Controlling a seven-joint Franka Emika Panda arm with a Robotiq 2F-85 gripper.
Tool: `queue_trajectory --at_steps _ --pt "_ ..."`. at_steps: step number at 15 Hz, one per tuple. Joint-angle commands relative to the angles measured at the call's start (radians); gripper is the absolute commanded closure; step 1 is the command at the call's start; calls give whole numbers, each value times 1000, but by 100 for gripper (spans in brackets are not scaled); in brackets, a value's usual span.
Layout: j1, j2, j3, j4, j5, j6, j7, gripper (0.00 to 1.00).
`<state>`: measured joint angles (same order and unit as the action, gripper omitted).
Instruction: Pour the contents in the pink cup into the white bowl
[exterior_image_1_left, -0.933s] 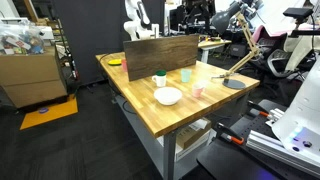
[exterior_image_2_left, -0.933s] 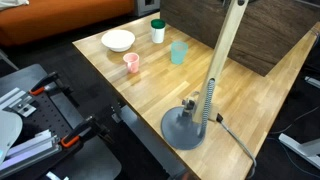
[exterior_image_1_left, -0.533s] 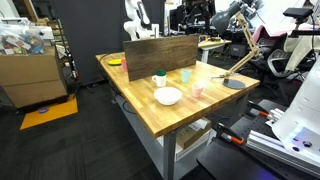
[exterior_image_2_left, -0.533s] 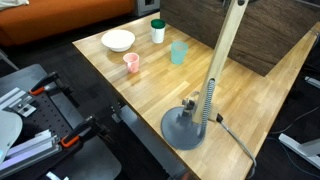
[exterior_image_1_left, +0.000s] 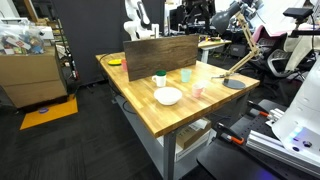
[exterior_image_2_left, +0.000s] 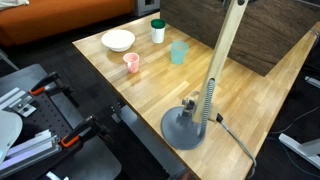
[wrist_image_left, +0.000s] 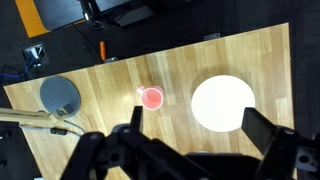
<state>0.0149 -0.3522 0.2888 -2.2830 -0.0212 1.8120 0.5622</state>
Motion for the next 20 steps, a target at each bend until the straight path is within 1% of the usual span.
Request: queue_trajectory --at_steps 1,15,17,20 --pt "24 3 -21 2 -7 -2 7 0" --pt "22 2 -23 0 -6 3 12 0" --pt "19 5 -36 -3 11 20 15 0" --pt "-4 7 -70 -14 8 54 56 0"
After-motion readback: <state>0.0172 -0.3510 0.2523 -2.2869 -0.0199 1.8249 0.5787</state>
